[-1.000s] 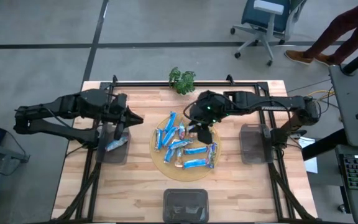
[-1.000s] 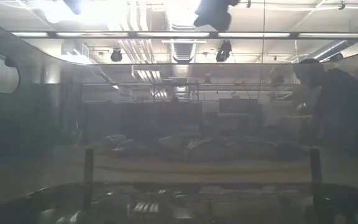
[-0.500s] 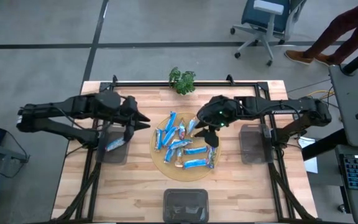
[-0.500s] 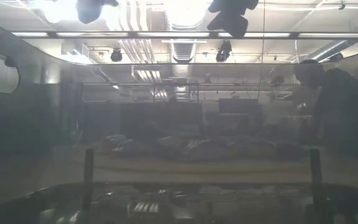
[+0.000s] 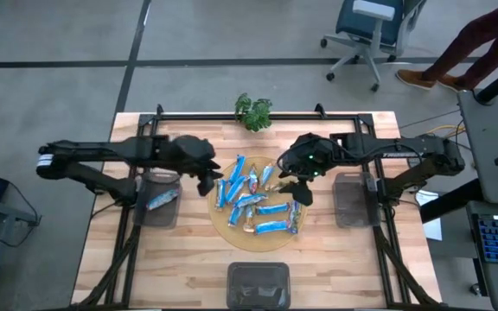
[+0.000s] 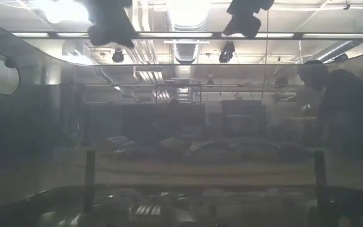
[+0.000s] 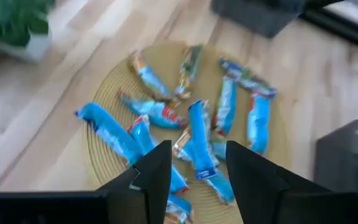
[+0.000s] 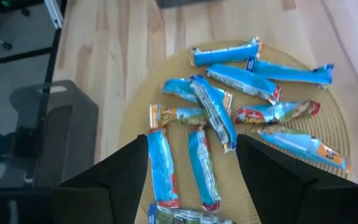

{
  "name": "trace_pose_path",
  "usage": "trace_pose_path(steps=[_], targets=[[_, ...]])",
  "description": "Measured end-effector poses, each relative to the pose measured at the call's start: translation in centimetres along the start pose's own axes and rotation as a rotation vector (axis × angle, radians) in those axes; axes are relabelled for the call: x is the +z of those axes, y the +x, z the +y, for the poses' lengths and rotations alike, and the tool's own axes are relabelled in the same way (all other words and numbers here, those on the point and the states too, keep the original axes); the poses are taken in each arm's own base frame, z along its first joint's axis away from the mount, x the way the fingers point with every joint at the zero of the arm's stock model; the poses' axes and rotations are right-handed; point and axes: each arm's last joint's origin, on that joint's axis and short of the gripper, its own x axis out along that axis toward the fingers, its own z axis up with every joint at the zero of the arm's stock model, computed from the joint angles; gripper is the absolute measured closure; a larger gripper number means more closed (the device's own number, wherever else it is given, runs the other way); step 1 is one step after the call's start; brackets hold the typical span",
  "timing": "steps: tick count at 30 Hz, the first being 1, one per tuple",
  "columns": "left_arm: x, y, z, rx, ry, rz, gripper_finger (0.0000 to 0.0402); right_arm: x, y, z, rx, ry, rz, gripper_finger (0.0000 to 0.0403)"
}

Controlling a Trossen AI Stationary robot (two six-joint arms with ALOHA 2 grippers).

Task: Pick and place Granola Bars by type
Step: Put the red granola bar into the top left bin

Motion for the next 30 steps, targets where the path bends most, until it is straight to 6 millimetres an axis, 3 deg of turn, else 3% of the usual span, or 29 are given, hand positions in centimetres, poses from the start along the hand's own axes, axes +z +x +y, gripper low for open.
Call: trace_pose_path(steps=[11,20,30], targets=[[1.9,6.5,-1.2,0.126,-0.11,0.289,0.0264,-0.3,-5.8,0.7,-0.078,-0.059,-0.184,0.0184],[3.6,12.3,-2.3,0.252,-0.204,0.491,0.0264,-0.6,-7.6,0.8,-0.132,-0.118,-0.239,0.0184],[1.1,15.4,-2.9,0.329,-0.211,0.497,0.0264,-1.6,-8.6,0.8,-0.141,-0.127,-0.194,0.0184]])
